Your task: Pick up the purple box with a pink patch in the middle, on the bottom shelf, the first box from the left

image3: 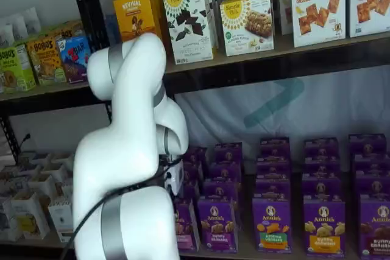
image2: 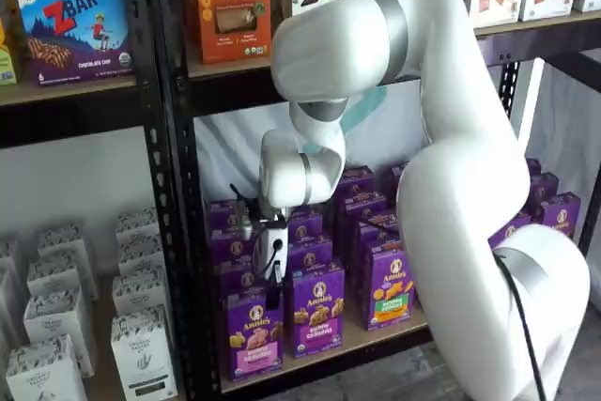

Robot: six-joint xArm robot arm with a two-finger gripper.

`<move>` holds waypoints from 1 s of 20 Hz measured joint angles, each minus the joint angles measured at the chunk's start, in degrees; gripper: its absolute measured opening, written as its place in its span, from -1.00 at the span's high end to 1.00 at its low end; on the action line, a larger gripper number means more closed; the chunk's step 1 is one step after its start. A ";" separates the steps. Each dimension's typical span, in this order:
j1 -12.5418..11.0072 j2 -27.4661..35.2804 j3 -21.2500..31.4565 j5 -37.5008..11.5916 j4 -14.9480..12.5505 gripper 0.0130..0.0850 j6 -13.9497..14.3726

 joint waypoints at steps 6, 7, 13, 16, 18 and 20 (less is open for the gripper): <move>-0.09 2.89 -3.50 0.14 0.97 -1.00 -0.86; -0.07 3.27 -3.82 -0.19 1.25 -1.00 -1.10; -0.19 6.43 -6.76 -0.39 0.05 -1.00 -0.16; 0.05 7.93 -7.72 -1.16 0.05 -1.00 -0.03; 0.17 8.69 -8.26 -1.38 0.27 -1.00 -0.13; 0.28 9.39 -8.87 -1.42 0.39 -1.00 -0.14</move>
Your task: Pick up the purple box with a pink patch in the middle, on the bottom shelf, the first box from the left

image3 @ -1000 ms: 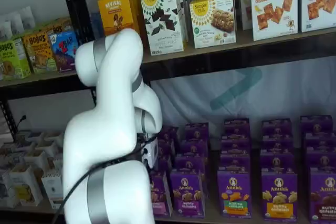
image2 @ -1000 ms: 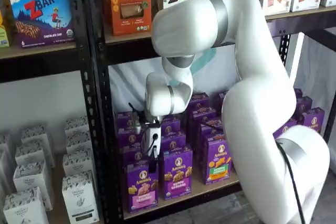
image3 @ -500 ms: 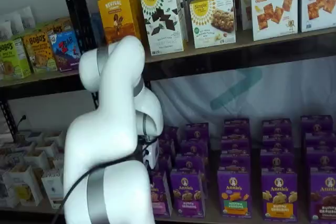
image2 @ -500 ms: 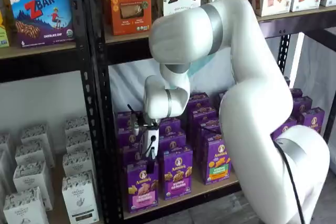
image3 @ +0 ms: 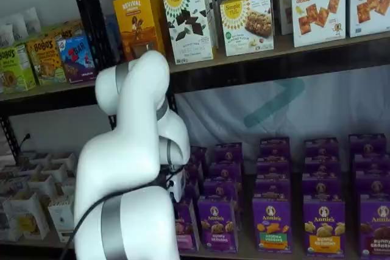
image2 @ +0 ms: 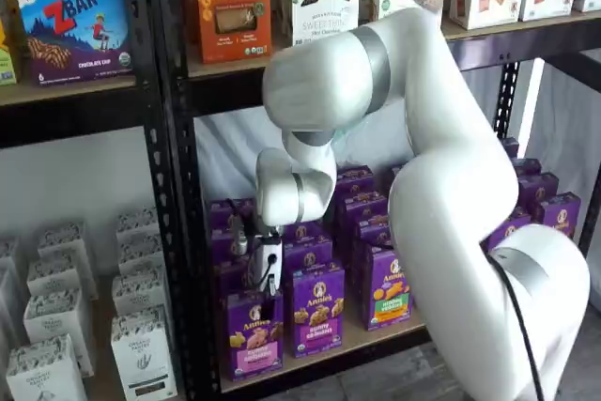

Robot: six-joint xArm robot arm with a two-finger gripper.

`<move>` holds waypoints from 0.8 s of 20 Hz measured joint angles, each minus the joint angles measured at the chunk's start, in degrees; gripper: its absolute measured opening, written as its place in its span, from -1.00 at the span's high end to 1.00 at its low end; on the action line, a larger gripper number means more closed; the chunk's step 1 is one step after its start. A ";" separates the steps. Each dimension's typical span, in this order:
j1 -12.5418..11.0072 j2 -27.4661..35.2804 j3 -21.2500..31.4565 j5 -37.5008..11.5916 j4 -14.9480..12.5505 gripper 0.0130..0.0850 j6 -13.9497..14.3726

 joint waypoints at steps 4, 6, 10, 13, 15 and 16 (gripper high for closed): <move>0.10 1.21 -1.19 0.38 -0.80 -1.00 0.82; 0.13 1.51 -1.31 0.08 -1.11 -1.00 1.11; 0.25 1.84 -1.04 -1.20 -1.13 -0.67 1.16; 0.35 2.06 -0.98 -1.76 -1.20 -0.56 1.27; 0.46 2.16 -0.85 -2.39 -0.98 -0.44 1.16; 0.53 2.19 -0.76 -2.73 -0.69 -0.33 0.94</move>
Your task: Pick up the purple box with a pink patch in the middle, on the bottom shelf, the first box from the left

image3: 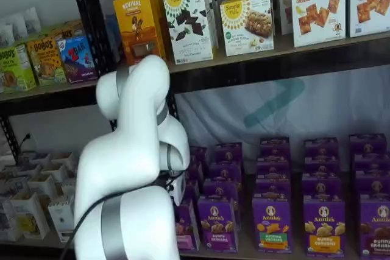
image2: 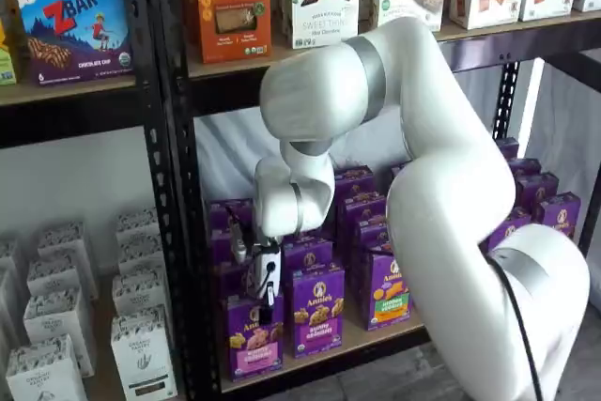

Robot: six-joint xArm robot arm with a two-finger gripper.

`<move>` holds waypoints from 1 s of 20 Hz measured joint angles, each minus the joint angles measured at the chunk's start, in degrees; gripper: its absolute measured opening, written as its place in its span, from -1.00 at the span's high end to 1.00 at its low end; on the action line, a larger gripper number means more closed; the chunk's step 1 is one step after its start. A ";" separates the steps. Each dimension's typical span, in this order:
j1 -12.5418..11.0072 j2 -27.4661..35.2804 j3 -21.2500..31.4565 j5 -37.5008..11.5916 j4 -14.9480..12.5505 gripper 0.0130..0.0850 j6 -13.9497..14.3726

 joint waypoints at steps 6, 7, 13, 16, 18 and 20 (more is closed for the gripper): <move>0.23 -0.01 0.55 -1.78 0.51 -0.11 -0.32; 0.22 -0.01 0.55 -1.87 0.18 -0.11 -0.04; 0.25 0.07 0.54 -2.49 1.05 -0.11 -0.82; 0.16 -0.01 0.41 -1.92 1.56 0.00 -1.34; 0.12 -0.09 0.40 -1.67 1.66 0.11 -1.45; 0.12 -0.14 0.48 -1.70 1.43 0.22 -1.24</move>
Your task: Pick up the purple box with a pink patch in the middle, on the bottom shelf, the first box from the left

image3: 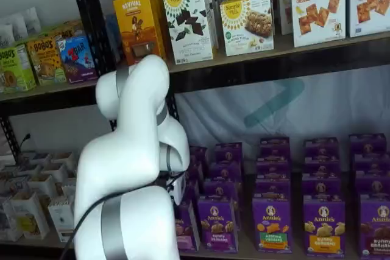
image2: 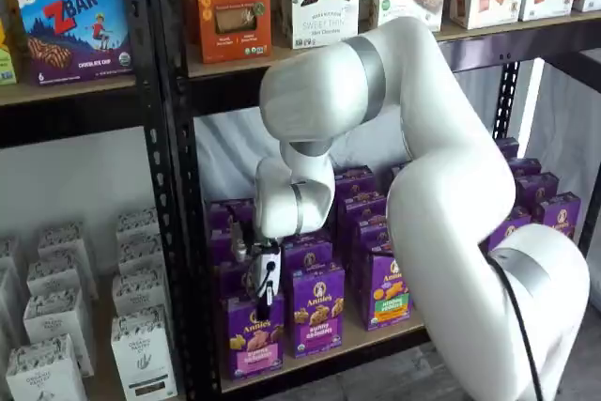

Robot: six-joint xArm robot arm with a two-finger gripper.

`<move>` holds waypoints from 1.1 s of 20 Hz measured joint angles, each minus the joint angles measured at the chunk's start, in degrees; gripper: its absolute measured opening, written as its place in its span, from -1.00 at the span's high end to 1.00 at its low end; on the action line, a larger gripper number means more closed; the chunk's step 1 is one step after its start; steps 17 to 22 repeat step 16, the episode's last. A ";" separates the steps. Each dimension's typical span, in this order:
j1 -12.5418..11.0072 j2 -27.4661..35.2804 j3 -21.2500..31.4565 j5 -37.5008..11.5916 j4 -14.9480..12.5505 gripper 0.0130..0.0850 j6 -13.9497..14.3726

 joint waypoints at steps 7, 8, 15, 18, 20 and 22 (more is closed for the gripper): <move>0.02 0.00 0.38 -0.89 -1.42 0.22 1.26; 0.01 -0.04 0.44 -0.90 -1.26 0.22 1.09; -0.13 -0.38 0.84 -0.90 -0.77 0.56 0.51; -0.14 -0.41 0.87 -0.90 -0.82 0.56 0.54; -0.14 -0.41 0.87 -0.90 -0.82 0.56 0.54; -0.14 -0.41 0.87 -0.90 -0.82 0.56 0.54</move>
